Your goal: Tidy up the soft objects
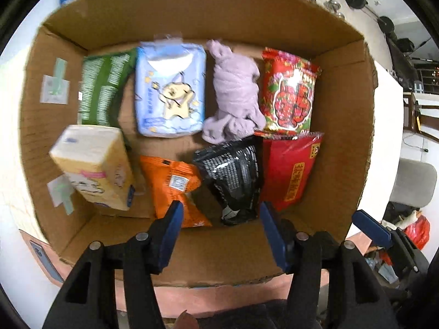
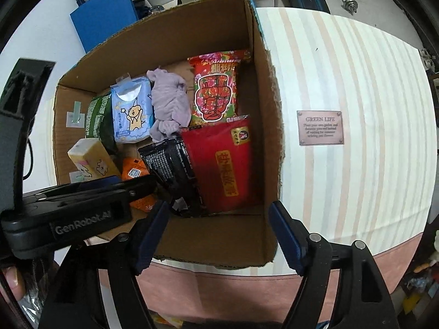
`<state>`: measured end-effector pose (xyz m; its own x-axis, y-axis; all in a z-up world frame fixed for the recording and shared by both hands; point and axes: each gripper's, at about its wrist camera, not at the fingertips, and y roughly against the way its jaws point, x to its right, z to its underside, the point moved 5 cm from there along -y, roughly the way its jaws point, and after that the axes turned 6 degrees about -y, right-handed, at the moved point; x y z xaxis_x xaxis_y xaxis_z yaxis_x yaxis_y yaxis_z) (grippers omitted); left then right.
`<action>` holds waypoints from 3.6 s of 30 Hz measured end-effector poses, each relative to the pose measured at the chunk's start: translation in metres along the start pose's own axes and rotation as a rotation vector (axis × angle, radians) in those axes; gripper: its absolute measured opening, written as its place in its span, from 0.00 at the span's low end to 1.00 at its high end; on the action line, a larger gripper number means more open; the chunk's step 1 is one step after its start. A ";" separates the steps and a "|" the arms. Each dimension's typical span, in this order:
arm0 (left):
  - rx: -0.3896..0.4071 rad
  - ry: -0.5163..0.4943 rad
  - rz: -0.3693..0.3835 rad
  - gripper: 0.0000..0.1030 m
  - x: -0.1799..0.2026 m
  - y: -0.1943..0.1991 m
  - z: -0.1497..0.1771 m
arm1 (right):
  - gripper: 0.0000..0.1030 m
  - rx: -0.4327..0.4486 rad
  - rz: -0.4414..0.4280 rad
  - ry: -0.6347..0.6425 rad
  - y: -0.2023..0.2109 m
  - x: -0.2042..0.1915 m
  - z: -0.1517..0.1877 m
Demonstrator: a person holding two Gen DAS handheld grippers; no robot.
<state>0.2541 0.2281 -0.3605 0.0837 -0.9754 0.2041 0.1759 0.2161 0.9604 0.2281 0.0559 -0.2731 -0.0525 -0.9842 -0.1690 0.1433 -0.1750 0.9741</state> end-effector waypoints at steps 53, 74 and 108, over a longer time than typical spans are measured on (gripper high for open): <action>0.670 -0.001 -0.232 0.96 0.030 0.219 0.183 | 1.00 0.499 0.004 0.139 0.209 0.014 0.138; 0.760 -0.059 -0.236 0.96 0.065 0.258 0.243 | 1.00 0.633 0.000 0.175 0.287 0.023 0.208; 0.802 -0.022 -0.275 0.96 0.062 0.259 0.242 | 1.00 0.701 0.075 0.136 0.288 0.038 0.200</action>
<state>0.0677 0.2123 -0.0534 0.1192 -0.9910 -0.0611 -0.5620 -0.1181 0.8187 0.0693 -0.0262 0.0312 0.0625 -0.9956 -0.0704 -0.5290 -0.0928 0.8435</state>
